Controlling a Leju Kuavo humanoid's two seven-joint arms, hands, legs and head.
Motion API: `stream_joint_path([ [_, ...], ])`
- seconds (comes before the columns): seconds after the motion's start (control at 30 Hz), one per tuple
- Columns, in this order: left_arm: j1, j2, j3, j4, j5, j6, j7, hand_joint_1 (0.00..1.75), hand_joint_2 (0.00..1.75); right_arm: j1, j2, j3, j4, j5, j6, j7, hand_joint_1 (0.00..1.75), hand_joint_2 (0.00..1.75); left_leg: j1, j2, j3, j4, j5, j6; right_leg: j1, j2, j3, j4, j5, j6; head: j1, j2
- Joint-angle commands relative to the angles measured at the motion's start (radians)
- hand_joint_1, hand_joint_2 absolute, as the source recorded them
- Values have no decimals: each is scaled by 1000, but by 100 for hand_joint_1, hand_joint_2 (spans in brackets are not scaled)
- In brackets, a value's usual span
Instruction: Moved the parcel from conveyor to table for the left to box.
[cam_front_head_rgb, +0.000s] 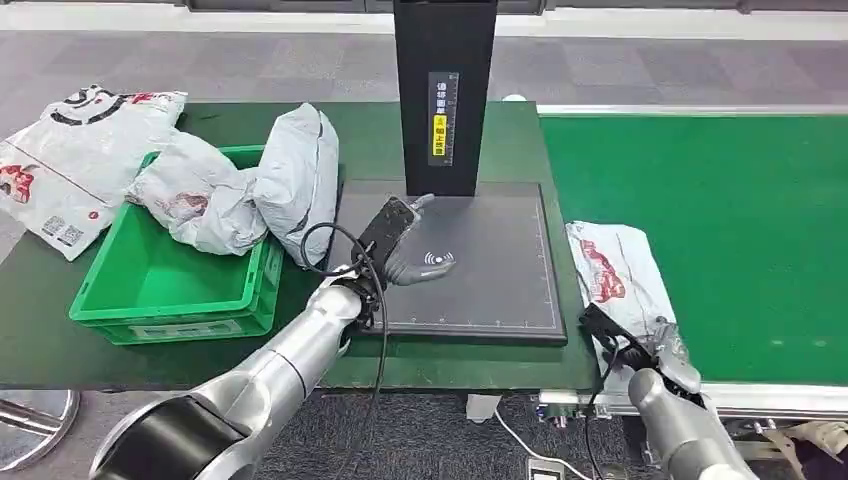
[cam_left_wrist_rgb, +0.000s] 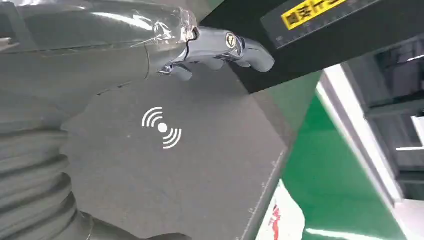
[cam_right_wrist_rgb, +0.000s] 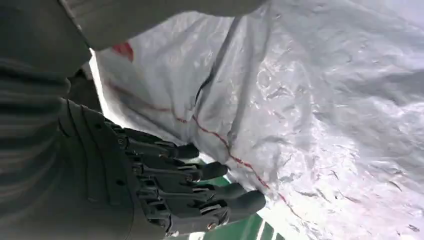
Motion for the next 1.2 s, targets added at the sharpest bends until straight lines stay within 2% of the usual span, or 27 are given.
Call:
stream_joint_path([
  [0.03,-19,21,-17,27,17,5,-10,0,175,-20,-22,128,159,42,193,-94,63,175,1,-4,4,-4,2,0,1,0,5,-6,3,0,0,0],
  [0.07,-19,22,-18,26,19,6,-10,0,175,-24,-22,129,159,36,207,-117,175,175,1,-5,4,-5,2,1,1,-2,6,-7,3,0,0,0],
  [0.2,-7,44,-14,20,29,4,-13,0,175,-86,8,118,164,10,207,-113,175,175,1,0,8,-2,0,1,2,2,10,-5,1,0,0,0],
  [0.37,-6,46,-14,20,29,3,-13,0,175,-90,9,118,164,10,210,-111,175,175,1,2,9,-2,-1,1,1,4,10,-4,0,0,0,0],
  [0.57,-5,52,-17,16,39,1,-11,0,175,-103,3,110,155,0,151,-84,175,175,1,3,10,-3,0,0,3,5,11,-5,1,0,0,0],
  [0.63,-4,54,-14,17,45,5,-9,0,175,-96,0,104,140,-4,107,-77,175,175,1,2,10,-2,-1,0,3,4,11,-4,0,0,0,0],
  [0.7,4,65,-10,10,54,20,-12,0,175,-105,10,85,111,-8,-53,-23,175,175,1,0,10,-3,-1,0,3,3,12,-5,1,0,0,0],
  [0.77,7,71,-11,9,55,15,-13,0,175,-123,13,86,113,-8,-43,-22,175,175,1,1,9,-1,-2,0,3,4,11,-3,0,0,0,0],
  [0.8,12,79,-2,3,60,35,-21,0,175,-124,20,67,74,-14,-209,-18,175,175,1,2,9,-1,-1,0,2,5,10,-3,0,0,0,0],
  [0.83,12,83,-2,4,60,33,-20,0,175,-133,23,67,73,-15,-202,-19,175,175,0,2,8,-1,-1,0,2,5,10,-3,0,0,0,0],
  [0.9,20,101,5,-6,62,55,-34,0,175,-146,33,46,-3,-28,-354,-46,175,175,0,3,6,-1,-1,0,1,6,7,-2,1,0,0,0],
  [0.93,24,111,14,-13,66,79,-46,0,175,-134,39,25,-98,-59,-454,-115,175,175,0,3,4,0,-1,1,1,5,6,-1,1,0,0,0],
  [1.0,27,125,34,-18,86,94,-63,0,175,-105,43,9,-274,-122,-500,-190,175,175,-1,2,2,0,0,1,0,5,3,-1,1,0,0,0],
  [1.03,26,130,40,-16,89,98,-67,0,175,-87,33,19,-362,-132,-492,-189,175,175,0,2,1,0,0,1,0,5,3,-1,1,0,0,0],
  [1.13,25,130,41,-16,88,98,-68,0,175,-63,24,26,-414,-139,-469,-177,175,175,0,2,1,0,0,0,0,5,2,-1,1,0,0,0],
  [1.2,25,126,41,-16,87,101,-67,0,175,-59,24,25,-405,-143,-471,-177,175,175,1,-3,2,-1,1,0,1,0,4,-2,0,0,0,0],
])
